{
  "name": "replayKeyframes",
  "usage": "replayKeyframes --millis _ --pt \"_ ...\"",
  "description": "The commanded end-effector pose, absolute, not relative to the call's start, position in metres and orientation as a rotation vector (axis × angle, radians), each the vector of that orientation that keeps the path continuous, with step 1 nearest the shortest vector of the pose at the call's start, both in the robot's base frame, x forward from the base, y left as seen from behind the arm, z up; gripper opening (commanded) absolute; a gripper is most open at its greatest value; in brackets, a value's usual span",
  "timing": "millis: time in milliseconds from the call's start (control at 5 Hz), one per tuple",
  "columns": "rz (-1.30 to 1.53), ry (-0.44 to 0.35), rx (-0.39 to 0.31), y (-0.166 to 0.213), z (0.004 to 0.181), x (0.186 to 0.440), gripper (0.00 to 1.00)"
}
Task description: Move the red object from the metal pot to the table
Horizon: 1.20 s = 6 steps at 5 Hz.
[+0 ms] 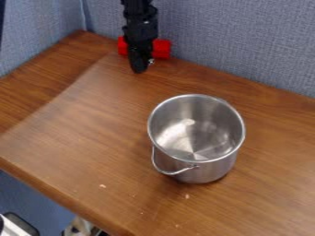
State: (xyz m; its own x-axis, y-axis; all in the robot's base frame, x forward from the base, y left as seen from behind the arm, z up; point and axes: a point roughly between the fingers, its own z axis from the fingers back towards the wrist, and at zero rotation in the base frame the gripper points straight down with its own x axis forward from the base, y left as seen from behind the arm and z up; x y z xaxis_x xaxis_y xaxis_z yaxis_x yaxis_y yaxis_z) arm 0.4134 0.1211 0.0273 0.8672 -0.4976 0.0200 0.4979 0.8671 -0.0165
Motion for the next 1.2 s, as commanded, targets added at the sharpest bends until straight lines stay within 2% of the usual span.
replayKeyframes --millis 0,400,800,1000 --pt "-0.514 -0.126 0.047 0.126 0.083 0.415 0.0" --pt "-0.528 -0.164 0.087 0.117 0.106 0.406 0.0" --pt "-0.562 -0.19 0.183 0.09 0.155 0.39 0.0" --pt "-0.57 -0.199 0.175 0.084 0.153 0.385 1.0"
